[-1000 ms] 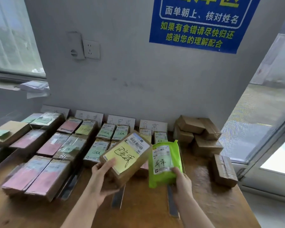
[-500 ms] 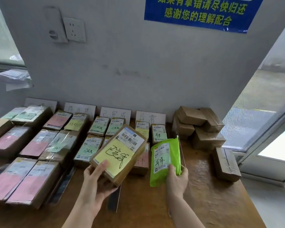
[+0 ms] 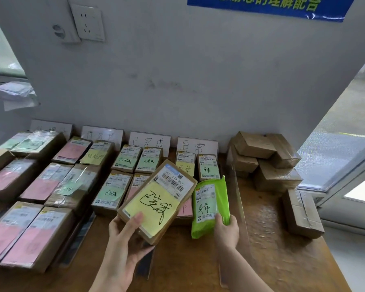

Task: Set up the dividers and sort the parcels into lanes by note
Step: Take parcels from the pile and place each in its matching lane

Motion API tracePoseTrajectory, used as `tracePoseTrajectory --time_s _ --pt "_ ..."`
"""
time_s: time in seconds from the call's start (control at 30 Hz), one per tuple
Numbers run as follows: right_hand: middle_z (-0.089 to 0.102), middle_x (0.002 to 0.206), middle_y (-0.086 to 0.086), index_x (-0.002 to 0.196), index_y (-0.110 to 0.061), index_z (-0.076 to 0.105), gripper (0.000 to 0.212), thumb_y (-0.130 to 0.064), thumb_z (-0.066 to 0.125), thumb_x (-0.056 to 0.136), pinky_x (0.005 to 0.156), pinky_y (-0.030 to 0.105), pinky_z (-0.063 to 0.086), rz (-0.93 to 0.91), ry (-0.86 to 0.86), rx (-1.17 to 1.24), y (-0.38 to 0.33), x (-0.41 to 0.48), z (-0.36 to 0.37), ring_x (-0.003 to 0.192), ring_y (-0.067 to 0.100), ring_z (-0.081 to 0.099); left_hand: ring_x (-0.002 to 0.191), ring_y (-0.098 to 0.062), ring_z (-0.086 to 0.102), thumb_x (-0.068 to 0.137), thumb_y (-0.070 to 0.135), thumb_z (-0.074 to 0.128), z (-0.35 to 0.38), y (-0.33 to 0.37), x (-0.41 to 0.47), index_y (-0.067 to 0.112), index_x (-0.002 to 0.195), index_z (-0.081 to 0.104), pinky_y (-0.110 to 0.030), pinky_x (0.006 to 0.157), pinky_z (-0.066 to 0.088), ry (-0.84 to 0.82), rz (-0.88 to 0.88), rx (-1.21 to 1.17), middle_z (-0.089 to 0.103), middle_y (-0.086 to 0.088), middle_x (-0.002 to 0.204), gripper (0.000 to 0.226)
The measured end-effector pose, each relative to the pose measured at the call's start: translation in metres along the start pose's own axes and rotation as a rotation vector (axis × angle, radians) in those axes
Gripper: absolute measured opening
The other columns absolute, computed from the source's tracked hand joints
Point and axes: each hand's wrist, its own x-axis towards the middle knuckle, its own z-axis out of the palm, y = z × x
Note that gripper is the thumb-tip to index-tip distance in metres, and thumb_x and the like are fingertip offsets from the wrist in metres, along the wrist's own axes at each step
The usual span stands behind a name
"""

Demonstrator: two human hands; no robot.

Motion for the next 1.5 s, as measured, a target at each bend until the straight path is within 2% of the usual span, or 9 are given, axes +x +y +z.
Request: tracePoseTrajectory --time_s 0.27,0.4,0.53,0.67,0.8,0.93,1.03,1.3,1.5 --pt "0.038 0.148 0.012 0.154 -0.022 0.024 0.061 -0.019 0.050 0.099 0.098 0.043 0.043 -0.198 -0.066 -0.446 0.002 0.007 -0.001 0.132 0.032 0.043 0.105 -0.034 0.061 0.067 0.026 0.072 0.010 -0.012 0.001 0.022 0.132 0.038 -0.061 0.093 0.047 0.076 0.027 -0.035 0.060 -0.017 0.121 0.073" --pt "0.012 0.163 0.009 0.146 -0.026 0.039 0.050 -0.035 0.050 0.098 0.119 0.041 0.021 -0.388 -0.152 -0.815 0.008 0.007 0.000 0.151 0.027 0.009 0.106 -0.035 0.061 0.047 0.037 0.090 0.017 -0.014 0.000 0.024 0.131 0.039 -0.060 0.090 0.049 0.079 0.024 -0.018 0.060 -0.017 0.122 0.099" --pt "0.014 0.164 0.002 0.151 -0.021 0.029 0.057 -0.036 0.048 0.099 0.124 0.039 0.010 -0.441 -0.240 -0.918 0.013 0.013 0.000 0.152 0.023 0.004 0.104 -0.034 0.063 0.007 0.048 0.096 0.022 -0.015 -0.001 0.025 0.126 0.041 -0.054 0.082 0.054 0.067 0.008 -0.011 0.063 -0.014 0.118 0.133" --pt "0.016 0.164 0.003 0.152 -0.021 0.029 0.055 -0.029 0.046 0.100 0.121 0.037 0.020 -0.470 -0.281 -0.866 0.006 0.011 -0.003 0.152 0.023 0.007 0.104 -0.035 0.062 0.058 0.026 0.085 0.024 -0.021 -0.002 0.022 0.127 0.040 -0.053 0.081 0.053 0.072 -0.003 -0.039 0.061 -0.018 0.122 0.083" --pt "0.048 0.148 0.002 0.141 -0.019 0.048 0.057 -0.054 0.045 0.096 0.111 0.037 0.037 -0.453 -0.301 -0.337 -0.034 -0.027 0.002 0.137 0.017 0.041 0.107 -0.038 0.060 0.063 0.023 0.079 0.031 -0.022 -0.003 0.023 0.129 0.037 -0.062 0.093 0.047 0.118 0.016 -0.077 0.061 -0.018 0.119 0.077" --pt "0.061 0.123 -0.015 0.135 -0.036 0.049 0.078 -0.081 0.046 0.071 0.088 0.020 0.047 -0.281 -0.673 0.189 -0.071 -0.076 0.002 0.111 -0.002 0.057 0.109 -0.041 0.059 0.061 0.035 0.078 0.035 -0.019 -0.009 0.027 0.131 0.035 -0.055 0.088 0.052 0.215 0.044 -0.070 0.061 -0.017 0.118 0.083" --pt "0.061 0.121 -0.020 0.135 -0.050 0.034 0.080 -0.070 0.066 0.065 0.076 0.015 0.050 -0.270 -0.886 0.237 -0.084 -0.098 0.003 0.104 -0.005 0.061 0.105 -0.040 0.063 0.062 0.035 0.079 0.031 -0.011 -0.015 0.027 0.128 0.036 -0.057 0.090 0.052 0.200 0.033 -0.071 0.063 -0.017 0.116 0.080" --pt "0.061 0.133 -0.005 0.146 -0.042 0.034 0.112 -0.073 0.079 0.048 0.104 0.044 0.048 -0.259 -0.879 0.251 -0.095 -0.128 0.027 0.115 0.014 0.059 0.115 -0.018 0.054 0.069 0.054 0.062 -0.011 0.021 -0.031 0.030 0.110 0.062 -0.039 0.101 0.037 0.235 0.214 0.293 0.067 0.007 0.110 0.047" --pt "0.060 0.132 -0.005 0.141 -0.040 0.041 0.072 -0.056 0.070 0.076 0.101 0.037 0.048 -0.173 -0.872 0.214 -0.086 -0.171 0.066 0.117 0.016 0.057 0.108 -0.019 0.064 0.075 0.043 0.066 -0.067 0.045 -0.025 0.031 0.117 0.064 -0.046 0.098 0.052 0.247 0.290 0.354 0.072 0.006 0.105 0.044"
